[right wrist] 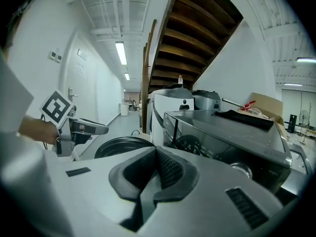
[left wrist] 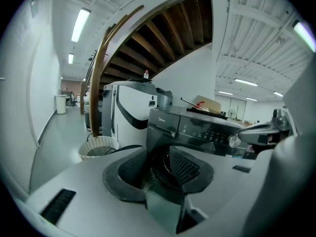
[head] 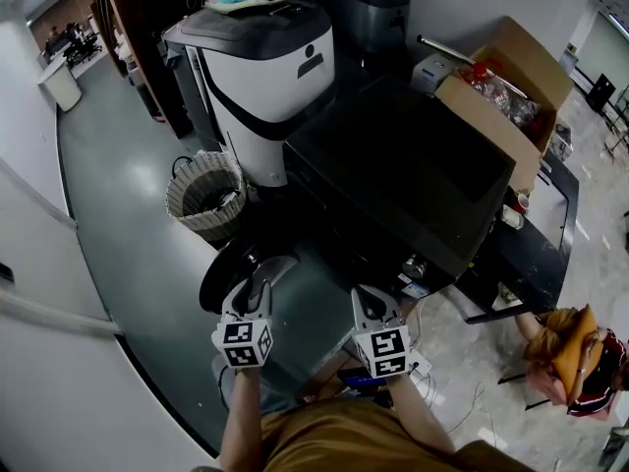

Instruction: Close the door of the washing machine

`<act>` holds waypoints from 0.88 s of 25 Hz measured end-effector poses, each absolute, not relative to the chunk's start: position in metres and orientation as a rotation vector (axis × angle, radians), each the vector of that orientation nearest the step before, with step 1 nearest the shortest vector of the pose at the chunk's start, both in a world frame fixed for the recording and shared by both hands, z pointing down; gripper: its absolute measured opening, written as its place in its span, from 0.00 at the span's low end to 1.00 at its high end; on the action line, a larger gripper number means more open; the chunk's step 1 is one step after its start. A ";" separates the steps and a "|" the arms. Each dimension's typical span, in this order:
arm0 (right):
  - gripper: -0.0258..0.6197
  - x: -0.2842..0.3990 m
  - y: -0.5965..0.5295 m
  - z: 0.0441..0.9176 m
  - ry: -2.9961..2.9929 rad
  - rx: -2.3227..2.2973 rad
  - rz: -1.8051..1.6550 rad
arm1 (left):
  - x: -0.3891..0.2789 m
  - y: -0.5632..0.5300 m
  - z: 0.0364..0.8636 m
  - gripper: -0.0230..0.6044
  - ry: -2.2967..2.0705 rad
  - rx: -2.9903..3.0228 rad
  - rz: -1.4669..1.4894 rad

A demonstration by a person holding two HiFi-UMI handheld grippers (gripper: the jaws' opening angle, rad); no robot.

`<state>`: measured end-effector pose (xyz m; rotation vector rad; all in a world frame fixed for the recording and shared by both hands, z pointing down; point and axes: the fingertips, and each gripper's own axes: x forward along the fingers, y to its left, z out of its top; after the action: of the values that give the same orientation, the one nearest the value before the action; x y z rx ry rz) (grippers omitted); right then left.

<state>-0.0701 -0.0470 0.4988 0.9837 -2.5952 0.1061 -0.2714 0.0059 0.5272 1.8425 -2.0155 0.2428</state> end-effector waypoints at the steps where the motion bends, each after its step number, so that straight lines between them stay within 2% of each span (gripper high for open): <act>1: 0.06 -0.075 -0.048 0.501 -2.589 0.983 0.106 | -0.281 0.006 0.533 0.27 -2.022 1.834 0.274; 13: 0.06 -0.146 -0.053 0.538 -2.477 0.980 0.114 | -0.387 -0.005 0.607 0.28 -1.967 1.763 0.408; 22: 0.06 -0.189 -0.050 0.562 -2.412 0.960 0.108 | -0.421 -0.011 0.660 0.31 -1.855 1.768 0.439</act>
<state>-0.1894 -0.0497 0.5615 0.9603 -2.4118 0.1079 -0.4213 -0.0109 0.6600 1.7682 -1.8555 0.4387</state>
